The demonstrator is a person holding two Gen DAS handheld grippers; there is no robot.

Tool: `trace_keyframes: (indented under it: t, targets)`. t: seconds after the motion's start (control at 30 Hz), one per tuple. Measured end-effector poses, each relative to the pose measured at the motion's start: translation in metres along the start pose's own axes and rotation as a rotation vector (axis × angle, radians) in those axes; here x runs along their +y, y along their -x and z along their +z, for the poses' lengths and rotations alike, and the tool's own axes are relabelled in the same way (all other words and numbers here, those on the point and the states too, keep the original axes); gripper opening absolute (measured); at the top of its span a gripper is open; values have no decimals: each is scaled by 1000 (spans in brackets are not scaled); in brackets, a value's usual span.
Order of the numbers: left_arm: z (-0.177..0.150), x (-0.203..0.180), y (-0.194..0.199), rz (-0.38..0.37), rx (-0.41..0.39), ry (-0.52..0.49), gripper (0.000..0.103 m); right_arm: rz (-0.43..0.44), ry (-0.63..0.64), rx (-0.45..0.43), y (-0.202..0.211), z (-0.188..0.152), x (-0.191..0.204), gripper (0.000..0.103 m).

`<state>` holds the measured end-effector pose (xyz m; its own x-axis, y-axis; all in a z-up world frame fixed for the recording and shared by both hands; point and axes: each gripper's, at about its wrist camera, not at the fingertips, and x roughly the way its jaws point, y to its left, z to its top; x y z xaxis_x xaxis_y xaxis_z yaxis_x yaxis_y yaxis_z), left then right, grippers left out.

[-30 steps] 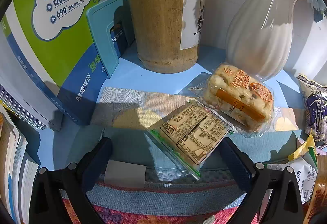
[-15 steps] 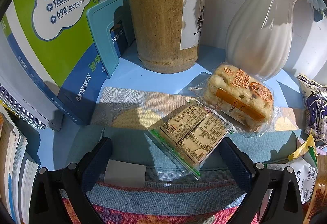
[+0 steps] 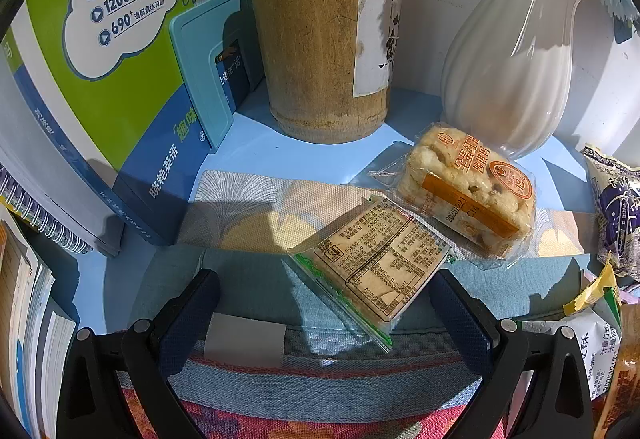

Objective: Organize snacks
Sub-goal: 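Close the left tool on the clear printed-label pack while the right tool lifts the toast pack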

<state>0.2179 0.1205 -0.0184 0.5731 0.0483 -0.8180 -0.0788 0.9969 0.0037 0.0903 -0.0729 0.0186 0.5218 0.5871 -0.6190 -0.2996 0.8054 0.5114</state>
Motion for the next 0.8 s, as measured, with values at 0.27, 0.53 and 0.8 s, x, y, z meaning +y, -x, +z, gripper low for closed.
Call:
trace_keyframes:
  t: [0.27, 0.53, 0.8]
  targets:
    - [0, 0, 0, 0, 0, 0, 103, -6, 2, 0, 0, -1, 1, 103]
    - [1, 0, 1, 3, -2, 7, 103, -12, 10, 5, -1, 1, 2, 103]
    - [4, -4, -2, 13, -9, 19, 103, -27, 23, 9, -2, 1, 4, 103]
